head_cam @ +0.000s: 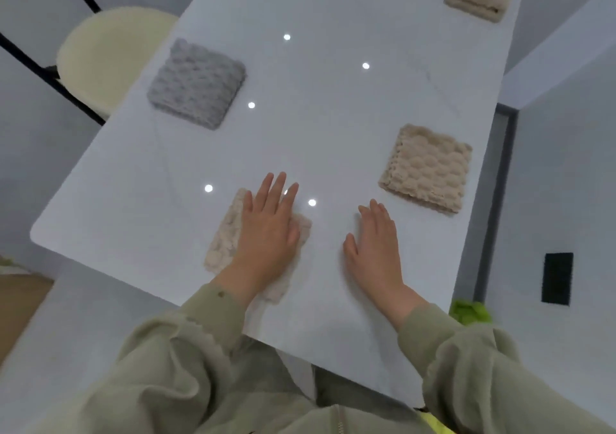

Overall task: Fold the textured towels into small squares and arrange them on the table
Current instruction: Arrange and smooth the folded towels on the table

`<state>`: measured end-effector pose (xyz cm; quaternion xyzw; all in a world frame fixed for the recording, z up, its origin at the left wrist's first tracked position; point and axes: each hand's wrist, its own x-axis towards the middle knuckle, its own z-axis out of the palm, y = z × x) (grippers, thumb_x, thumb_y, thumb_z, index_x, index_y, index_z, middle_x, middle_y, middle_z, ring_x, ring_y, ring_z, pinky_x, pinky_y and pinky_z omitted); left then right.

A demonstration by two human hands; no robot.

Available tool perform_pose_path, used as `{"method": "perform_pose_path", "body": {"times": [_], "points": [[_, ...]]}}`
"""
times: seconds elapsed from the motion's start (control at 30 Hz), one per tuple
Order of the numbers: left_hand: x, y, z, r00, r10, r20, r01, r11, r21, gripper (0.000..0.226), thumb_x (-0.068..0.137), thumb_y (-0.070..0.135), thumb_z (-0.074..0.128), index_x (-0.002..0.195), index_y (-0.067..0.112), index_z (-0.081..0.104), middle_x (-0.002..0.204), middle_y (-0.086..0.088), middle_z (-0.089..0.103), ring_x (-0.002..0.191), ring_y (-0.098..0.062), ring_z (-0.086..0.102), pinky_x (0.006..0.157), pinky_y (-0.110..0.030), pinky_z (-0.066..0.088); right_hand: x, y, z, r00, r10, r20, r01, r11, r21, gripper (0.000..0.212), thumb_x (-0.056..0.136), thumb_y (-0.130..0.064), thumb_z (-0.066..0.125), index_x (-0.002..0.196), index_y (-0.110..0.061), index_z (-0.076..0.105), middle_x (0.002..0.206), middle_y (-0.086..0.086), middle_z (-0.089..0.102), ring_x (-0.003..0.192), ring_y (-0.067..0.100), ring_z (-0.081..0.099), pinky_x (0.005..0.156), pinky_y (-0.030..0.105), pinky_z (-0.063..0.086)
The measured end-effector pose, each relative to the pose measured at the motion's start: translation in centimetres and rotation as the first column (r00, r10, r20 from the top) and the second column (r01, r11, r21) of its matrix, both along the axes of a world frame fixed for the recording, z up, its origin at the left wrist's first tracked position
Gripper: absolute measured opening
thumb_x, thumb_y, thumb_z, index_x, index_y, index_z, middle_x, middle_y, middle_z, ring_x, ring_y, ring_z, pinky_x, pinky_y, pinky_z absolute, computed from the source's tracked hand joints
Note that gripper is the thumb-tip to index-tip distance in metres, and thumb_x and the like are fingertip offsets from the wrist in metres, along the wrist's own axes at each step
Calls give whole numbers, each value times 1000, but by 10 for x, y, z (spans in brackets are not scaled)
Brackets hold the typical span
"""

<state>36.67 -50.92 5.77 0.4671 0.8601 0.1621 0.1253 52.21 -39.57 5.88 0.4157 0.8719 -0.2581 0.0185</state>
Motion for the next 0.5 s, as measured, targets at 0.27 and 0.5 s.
{"method": "perform_pose_path", "body": {"times": [0.27,0.5], "points": [[-74,-60,-3,838,92,537,-165,982,89,51,100,22,34,149,14,19,157,-3,16,144,-16,13,119,-40,14,-33,-87,1,885,-448,-126,407,877,-257,55,98,-22,43,148,-12,22,157,3,16,144,15,13,117,26,11],[-91,-95,3,665,-123,736,23,989,144,44,101,26,35,143,34,21,145,20,30,126,19,25,105,-5,19,-75,-142,11,623,-745,-239,556,637,-534,52,96,-22,49,144,-20,30,141,-12,37,125,0,35,107,23,30]]}}
